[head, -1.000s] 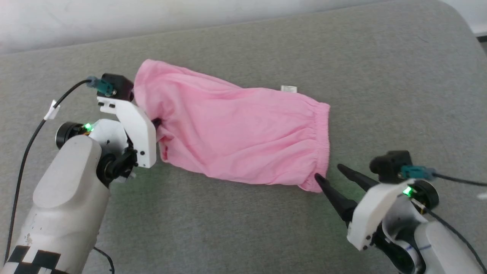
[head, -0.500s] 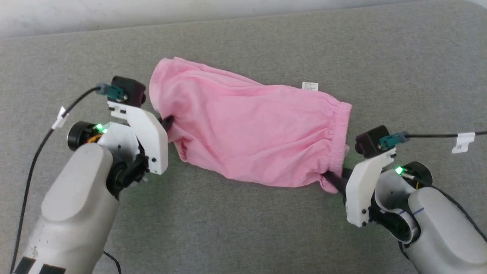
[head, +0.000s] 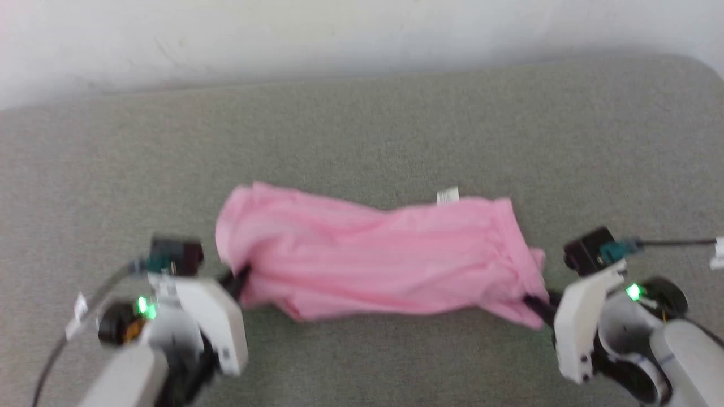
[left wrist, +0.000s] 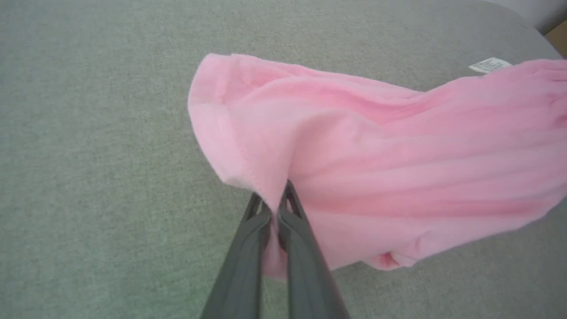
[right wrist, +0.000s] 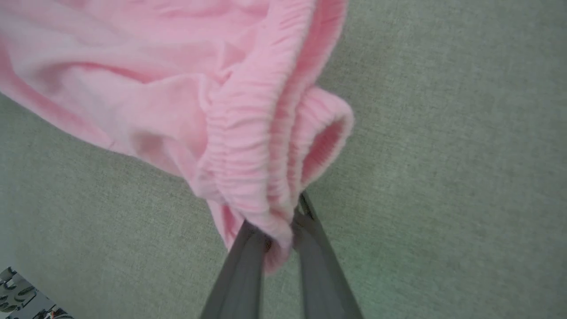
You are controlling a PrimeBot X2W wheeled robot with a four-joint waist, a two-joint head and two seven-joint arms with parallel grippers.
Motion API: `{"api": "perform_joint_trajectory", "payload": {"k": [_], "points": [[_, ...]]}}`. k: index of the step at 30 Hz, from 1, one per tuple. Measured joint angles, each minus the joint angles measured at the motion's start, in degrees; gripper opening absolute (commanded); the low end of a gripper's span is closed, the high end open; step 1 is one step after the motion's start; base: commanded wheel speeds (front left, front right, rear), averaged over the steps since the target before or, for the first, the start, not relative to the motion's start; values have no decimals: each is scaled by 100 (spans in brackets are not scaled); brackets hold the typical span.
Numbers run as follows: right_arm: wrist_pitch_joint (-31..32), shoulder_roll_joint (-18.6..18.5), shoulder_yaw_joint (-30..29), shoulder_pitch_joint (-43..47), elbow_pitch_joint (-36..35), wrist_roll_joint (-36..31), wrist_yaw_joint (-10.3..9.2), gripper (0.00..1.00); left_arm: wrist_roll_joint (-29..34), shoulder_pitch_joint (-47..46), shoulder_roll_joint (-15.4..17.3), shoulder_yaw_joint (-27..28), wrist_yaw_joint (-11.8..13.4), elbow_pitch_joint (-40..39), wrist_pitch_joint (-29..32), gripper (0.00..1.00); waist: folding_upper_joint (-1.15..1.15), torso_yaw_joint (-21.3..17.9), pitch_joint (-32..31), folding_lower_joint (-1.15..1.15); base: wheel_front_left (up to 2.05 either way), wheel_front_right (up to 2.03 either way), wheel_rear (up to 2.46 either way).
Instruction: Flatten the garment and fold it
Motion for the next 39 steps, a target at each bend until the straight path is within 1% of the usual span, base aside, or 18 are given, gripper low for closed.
{"api": "perform_joint_trajectory", "payload": {"k": [4,7,8,9,10,11,12,15,17,21,24,27,30,34,38,39], "points": [[131,-100,-188,550,-131,32,1,0,-65,1023,-2,-8,374,-604,-2,0,0,81,-291,-1,0,0,0],[163,-87,-356,922,-116,42,1,0,-238,1629,-127,-41,528,-801,-42,0,0,150,-472,-1,0,0,0],[159,-66,-412,1022,-86,43,0,22,-294,1774,-196,-73,548,-788,-56,0,0,173,-522,-1,0,0,0],[121,-38,-466,1117,-48,32,0,54,-324,1892,-265,-112,566,-746,-102,0,0,195,-568,-1,0,0,0],[74,-9,-503,1194,-11,15,0,100,-398,1983,-366,-108,572,-682,-179,30,0,215,-606,-1,0,0,0],[18,37,-532,1257,23,16,0,100,-479,2036,-471,-115,570,-602,-245,72,0,230,-640,-1,0,0,0],[-53,91,-552,1320,41,13,-2,100,-504,2077,-549,-138,570,-494,-299,100,0,240,-675,-1,0,0,0],[-368,225,-617,1521,12,-54,-4,100,-503,2128,-710,-93,581,-255,-672,100,0,241,-759,-1,0,0,0],[-702,311,-768,1664,-93,-201,-5,100,-443,2125,-804,27,626,-182,-1112,100,0,228,-809,0,0,0,0],[-1357,699,-1351,1944,-390,-438,-7,100,-378,2122,-955,421,723,-137,-2089,100,0,193,-921,0,0,0,0],[-1589,969,-1742,2069,-586,-619,-7,100,-230,2113,-948,552,722,-109,-2641,100,0,171,-1014,0,0,0,0],[-1459,1113,-1923,2087,-706,-740,-7,100,25,2093,-918,637,722,-64,-3140,100,0,165,-1100,0,0,0,0],[-1043,1095,-1987,2082,-688,-804,-7,100,380,2003,-871,749,723,-48,-3410,100,0,205,-1136,0,0,0,0],[-285,1015,-1995,2002,-525,-743,-7,100,991,1945,-870,970,724,-247,-3477,100,0,333,-1126,0,0,0,0],[213,951,-2026,1758,-215,-579,-7,100,1636,1881,-998,1263,708,-649,-3483,100,0,518,-1074,0,0,0,0],[250,936,-2018,1693,-132,-573,-7,100,1741,1879,-1038,1326,660,-703,-3483,100,0,570,-1058,0,0,0,0]]}}
